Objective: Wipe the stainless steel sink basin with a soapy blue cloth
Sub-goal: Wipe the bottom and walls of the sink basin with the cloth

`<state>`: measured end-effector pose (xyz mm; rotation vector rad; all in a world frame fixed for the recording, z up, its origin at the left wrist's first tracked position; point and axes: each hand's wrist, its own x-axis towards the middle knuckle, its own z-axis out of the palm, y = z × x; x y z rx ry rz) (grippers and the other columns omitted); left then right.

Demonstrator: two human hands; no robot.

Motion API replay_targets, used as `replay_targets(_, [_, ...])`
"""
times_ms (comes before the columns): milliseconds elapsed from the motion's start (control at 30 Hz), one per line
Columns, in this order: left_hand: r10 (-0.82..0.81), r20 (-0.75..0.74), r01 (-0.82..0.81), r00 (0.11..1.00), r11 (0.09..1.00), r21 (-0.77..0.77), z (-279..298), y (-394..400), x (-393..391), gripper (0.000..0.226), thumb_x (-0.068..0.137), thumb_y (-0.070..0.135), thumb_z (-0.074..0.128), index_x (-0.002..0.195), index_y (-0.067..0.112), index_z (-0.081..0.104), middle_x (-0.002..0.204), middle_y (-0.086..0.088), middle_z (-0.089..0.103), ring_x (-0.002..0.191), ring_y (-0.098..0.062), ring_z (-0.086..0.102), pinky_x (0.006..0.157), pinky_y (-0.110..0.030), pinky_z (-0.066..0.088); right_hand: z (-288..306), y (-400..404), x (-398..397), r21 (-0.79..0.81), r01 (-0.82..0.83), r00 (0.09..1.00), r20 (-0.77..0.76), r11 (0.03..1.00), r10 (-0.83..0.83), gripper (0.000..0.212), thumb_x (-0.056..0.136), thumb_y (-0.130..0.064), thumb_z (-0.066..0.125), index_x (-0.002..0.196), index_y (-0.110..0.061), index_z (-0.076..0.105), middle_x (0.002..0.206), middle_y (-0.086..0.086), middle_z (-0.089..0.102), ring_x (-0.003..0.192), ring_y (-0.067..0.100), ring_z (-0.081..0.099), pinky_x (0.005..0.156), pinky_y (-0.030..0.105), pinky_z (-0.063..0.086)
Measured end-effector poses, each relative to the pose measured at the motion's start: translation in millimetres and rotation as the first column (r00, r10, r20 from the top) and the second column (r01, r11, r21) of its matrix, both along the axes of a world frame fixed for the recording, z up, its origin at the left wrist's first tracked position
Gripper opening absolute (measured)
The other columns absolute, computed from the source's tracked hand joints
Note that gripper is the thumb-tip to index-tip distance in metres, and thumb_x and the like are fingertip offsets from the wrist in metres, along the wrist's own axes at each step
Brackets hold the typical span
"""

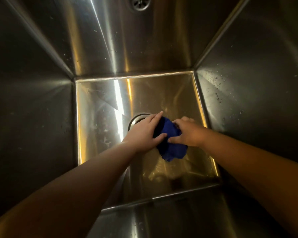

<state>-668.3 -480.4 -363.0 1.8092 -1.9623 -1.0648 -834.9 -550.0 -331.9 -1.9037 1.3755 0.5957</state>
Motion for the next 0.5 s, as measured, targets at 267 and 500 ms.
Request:
replay_targets(267, [0.186,-0.062,-0.177,0.981,0.975,0.137,1.1,5.3,-18.5,0.056,0.071,0.041,0.076,0.114,0.02,0.047,0.106,0.001,0.053,0.097,-0.016,0.053,0.082,-0.026,0.044,-7.9,26.5,2.6,-0.199,-0.28,0.96,-0.075,0.939,0.27,0.077,0.069,-0.026,0.077,0.131,-0.02,0.032,0.127,0.005,0.041,0.116,0.024,0.04,0.091,0.036,0.041])
replay_targets(500, [-0.095,0.358,0.049,0.929,0.99,0.136,28.3,47.3,18.8,0.046,0.084,0.061,0.047,0.101,0.019,0.045,0.097,-0.003,0.063,0.087,-0.026,0.062,0.067,-0.033,0.042,10.1,50.6,16.7,-0.083,-0.433,0.876,0.194,0.897,0.441,0.077,0.072,-0.022,0.075,0.136,-0.015,0.033,0.129,0.008,0.05,0.116,0.024,0.051,0.099,0.039,0.041])
